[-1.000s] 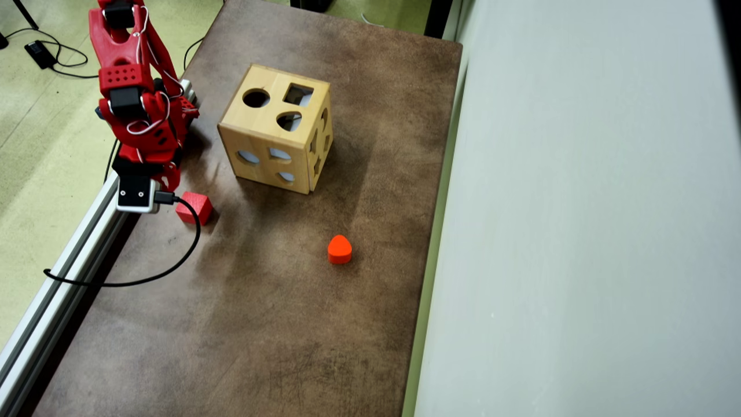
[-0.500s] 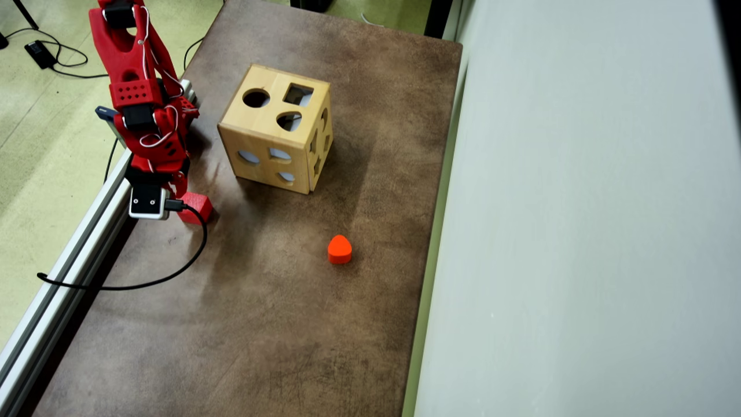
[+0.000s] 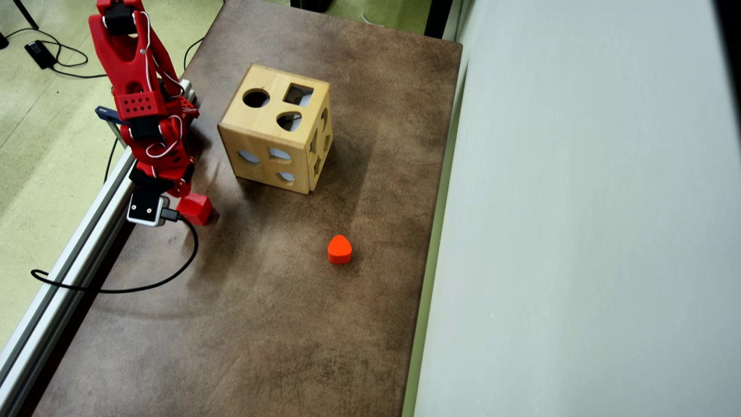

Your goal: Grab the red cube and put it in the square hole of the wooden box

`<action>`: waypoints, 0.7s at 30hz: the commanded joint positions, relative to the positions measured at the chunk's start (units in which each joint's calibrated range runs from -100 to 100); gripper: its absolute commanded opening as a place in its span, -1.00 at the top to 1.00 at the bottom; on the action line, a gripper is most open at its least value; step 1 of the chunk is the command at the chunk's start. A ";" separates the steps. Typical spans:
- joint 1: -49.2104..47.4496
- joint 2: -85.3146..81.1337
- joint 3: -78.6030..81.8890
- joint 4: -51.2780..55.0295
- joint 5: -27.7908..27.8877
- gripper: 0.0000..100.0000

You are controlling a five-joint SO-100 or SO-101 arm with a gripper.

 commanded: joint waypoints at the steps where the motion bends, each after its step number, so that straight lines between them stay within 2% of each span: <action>1: -0.49 -0.24 -2.00 -2.37 -0.10 0.95; 7: -4.95 -0.41 -1.20 -1.48 -0.29 0.95; 21: -4.35 -1.17 1.93 -1.08 -0.24 0.95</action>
